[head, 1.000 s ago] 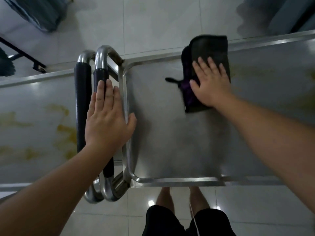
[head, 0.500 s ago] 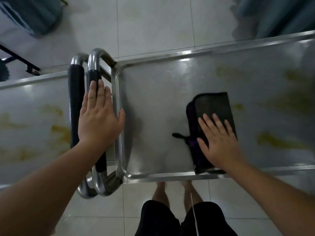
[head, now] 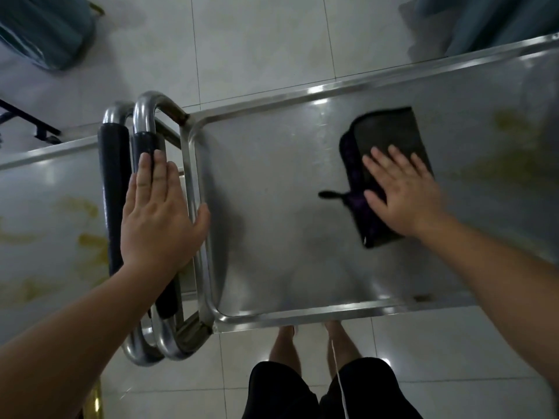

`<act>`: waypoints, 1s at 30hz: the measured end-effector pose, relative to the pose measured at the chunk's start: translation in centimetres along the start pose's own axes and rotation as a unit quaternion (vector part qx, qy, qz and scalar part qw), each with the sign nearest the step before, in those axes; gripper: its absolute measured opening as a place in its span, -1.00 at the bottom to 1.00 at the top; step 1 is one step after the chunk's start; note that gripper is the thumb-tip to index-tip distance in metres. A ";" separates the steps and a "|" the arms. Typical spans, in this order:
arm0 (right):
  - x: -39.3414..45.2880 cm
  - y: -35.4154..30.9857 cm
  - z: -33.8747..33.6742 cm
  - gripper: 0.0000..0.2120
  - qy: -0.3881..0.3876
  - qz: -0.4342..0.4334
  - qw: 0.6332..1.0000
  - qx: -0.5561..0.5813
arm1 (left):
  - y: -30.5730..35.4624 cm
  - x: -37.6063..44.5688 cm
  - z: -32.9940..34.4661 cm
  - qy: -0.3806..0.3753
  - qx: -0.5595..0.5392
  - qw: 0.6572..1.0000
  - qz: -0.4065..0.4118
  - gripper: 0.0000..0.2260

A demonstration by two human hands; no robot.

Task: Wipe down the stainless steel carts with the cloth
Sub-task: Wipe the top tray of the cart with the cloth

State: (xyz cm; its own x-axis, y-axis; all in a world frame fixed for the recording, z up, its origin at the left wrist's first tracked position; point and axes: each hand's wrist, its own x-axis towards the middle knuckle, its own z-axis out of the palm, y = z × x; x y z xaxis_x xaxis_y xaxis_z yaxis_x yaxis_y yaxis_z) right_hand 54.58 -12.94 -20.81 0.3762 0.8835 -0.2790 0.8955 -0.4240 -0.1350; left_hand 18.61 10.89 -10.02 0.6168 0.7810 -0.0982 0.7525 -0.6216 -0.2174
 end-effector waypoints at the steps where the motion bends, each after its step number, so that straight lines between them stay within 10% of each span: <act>1: 2.0 0.6 -0.7 -0.28 0.001 0.008 1.000 0.000 | 0.0 0.0 0.0 0.002 0.000 1.000 -0.001 -0.23; 10: 12.0 2.9 -4.1 -0.25 0.016 0.017 1.000 0.016 | 0.2 0.2 0.1 0.006 0.009 1.000 -0.009 -0.22; 23: -14.8 2.7 4.6 -0.35 0.001 -0.031 0.999 -0.015 | 0.8 0.2 -0.8 -0.031 -0.017 0.999 -0.012 -0.28; 30: -13.6 -8.7 7.4 -0.30 0.052 0.070 0.996 0.034 | 0.8 0.4 -0.8 -0.024 -0.044 0.999 -0.018 -0.33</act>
State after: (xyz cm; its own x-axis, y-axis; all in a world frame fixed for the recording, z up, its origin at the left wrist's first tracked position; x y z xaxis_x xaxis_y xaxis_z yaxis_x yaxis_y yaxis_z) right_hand 39.93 -22.74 -22.84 0.5220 0.8293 -0.1994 0.8160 -0.5536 -0.1660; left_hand 19.66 10.63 -9.46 0.5791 0.8034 -0.1382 0.7926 -0.5946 -0.1353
